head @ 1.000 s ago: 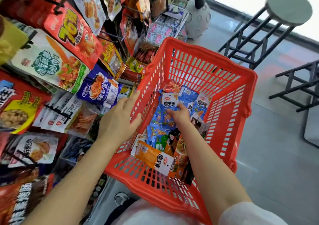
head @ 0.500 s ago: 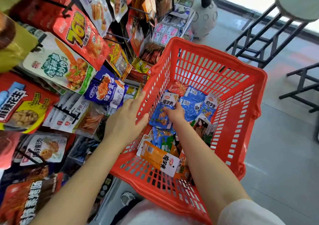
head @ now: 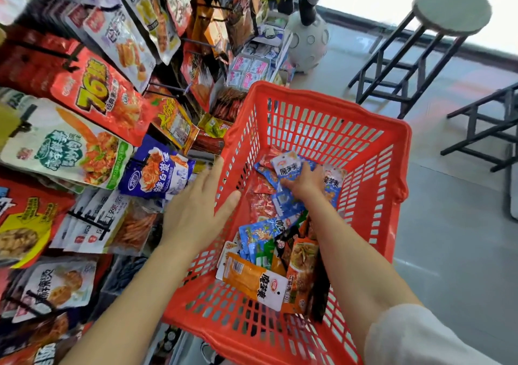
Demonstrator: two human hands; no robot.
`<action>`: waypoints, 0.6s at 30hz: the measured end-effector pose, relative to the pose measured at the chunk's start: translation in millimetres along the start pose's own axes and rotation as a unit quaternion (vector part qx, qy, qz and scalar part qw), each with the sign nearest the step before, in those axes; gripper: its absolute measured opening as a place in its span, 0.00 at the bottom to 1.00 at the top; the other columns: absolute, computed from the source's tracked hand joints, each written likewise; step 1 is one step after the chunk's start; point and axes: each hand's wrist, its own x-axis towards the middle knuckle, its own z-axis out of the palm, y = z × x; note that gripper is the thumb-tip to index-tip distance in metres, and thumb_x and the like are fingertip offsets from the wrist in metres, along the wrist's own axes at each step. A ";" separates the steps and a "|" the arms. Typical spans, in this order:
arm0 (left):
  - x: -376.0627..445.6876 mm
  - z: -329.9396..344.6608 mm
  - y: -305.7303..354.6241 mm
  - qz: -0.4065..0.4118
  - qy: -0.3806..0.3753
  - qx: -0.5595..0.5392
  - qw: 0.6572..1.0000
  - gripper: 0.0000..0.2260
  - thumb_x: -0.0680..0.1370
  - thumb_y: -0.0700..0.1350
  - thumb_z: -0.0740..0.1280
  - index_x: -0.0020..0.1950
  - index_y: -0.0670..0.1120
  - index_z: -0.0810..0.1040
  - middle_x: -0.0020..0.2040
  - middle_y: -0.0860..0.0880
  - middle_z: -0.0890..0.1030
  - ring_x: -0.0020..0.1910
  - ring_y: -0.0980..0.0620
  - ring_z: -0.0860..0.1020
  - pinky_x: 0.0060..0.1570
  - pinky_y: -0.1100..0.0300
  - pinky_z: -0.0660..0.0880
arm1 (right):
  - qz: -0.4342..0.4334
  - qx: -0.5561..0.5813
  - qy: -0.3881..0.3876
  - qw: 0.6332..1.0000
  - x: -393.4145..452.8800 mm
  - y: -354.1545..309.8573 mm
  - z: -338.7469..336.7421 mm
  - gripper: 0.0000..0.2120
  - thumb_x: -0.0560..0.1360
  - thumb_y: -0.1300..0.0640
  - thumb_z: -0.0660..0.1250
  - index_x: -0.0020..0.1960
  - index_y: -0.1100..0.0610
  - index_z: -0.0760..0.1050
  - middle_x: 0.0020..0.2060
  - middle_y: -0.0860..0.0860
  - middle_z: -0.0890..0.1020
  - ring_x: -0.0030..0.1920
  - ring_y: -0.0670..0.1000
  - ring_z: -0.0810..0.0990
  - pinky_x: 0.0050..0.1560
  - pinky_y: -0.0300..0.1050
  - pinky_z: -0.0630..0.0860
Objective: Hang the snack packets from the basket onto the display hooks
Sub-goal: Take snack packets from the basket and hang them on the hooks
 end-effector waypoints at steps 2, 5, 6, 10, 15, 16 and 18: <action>-0.3 0.3 -0.2 0.001 0.005 -0.003 1.000 0.38 0.76 0.72 0.38 0.83 0.56 0.43 0.78 0.46 0.66 0.74 0.46 0.70 0.57 0.49 0.76 | -0.015 -0.051 0.015 0.998 -0.6 0.0 10.5 0.47 0.74 0.37 0.72 0.82 0.51 0.51 0.81 0.58 0.50 0.80 0.60 0.50 0.76 0.62 0.60; -0.7 -0.1 1.0 0.004 0.018 -0.002 1.000 0.38 0.77 0.71 0.39 0.83 0.54 0.47 0.74 0.46 0.72 0.68 0.45 0.76 0.50 0.49 0.77 | -0.080 -0.071 0.039 0.994 5.6 -5.0 16.4 0.50 0.72 0.37 0.74 0.82 0.55 0.51 0.78 0.58 0.60 0.78 0.60 0.58 0.74 0.58 0.63; -0.7 -0.4 1.2 0.004 0.018 -0.003 1.000 0.38 0.77 0.71 0.40 0.83 0.54 0.48 0.73 0.46 0.73 0.66 0.44 0.76 0.49 0.49 0.77 | -0.092 -0.073 0.031 0.993 6.4 -8.1 14.6 0.52 0.71 0.38 0.75 0.81 0.57 0.51 0.77 0.58 0.61 0.77 0.60 0.59 0.74 0.57 0.63; -3.0 -2.1 2.4 0.004 0.017 -0.014 1.000 0.35 0.79 0.68 0.43 0.83 0.54 0.49 0.71 0.46 0.74 0.65 0.44 0.77 0.47 0.49 0.77 | -0.094 -0.130 0.026 0.987 9.2 -11.3 8.1 0.52 0.65 0.30 0.75 0.76 0.59 0.59 0.72 0.59 0.63 0.73 0.60 0.62 0.72 0.56 0.63; -3.5 -1.7 1.9 0.002 0.015 -0.015 1.000 0.35 0.79 0.68 0.43 0.83 0.54 0.49 0.73 0.46 0.74 0.66 0.46 0.77 0.48 0.51 0.77 | -0.113 -0.162 0.044 0.979 9.8 -11.2 11.3 0.51 0.63 0.29 0.75 0.71 0.60 0.63 0.67 0.57 0.70 0.69 0.58 0.68 0.69 0.54 0.66; -3.3 -1.7 1.7 0.001 0.016 -0.016 1.000 0.34 0.79 0.68 0.43 0.83 0.55 0.49 0.73 0.46 0.74 0.66 0.46 0.77 0.48 0.51 0.77 | -0.109 -0.141 0.033 0.984 8.9 -11.9 11.5 0.51 0.63 0.30 0.76 0.71 0.60 0.63 0.67 0.57 0.71 0.68 0.58 0.70 0.68 0.54 0.67; -3.2 -2.1 2.2 -0.003 0.017 -0.022 1.000 0.33 0.81 0.67 0.45 0.83 0.54 0.49 0.72 0.46 0.74 0.66 0.46 0.77 0.47 0.51 0.76 | -0.089 -0.083 0.002 0.993 8.6 -10.8 14.8 0.51 0.62 0.33 0.79 0.72 0.60 0.61 0.68 0.56 0.73 0.69 0.60 0.71 0.67 0.55 0.68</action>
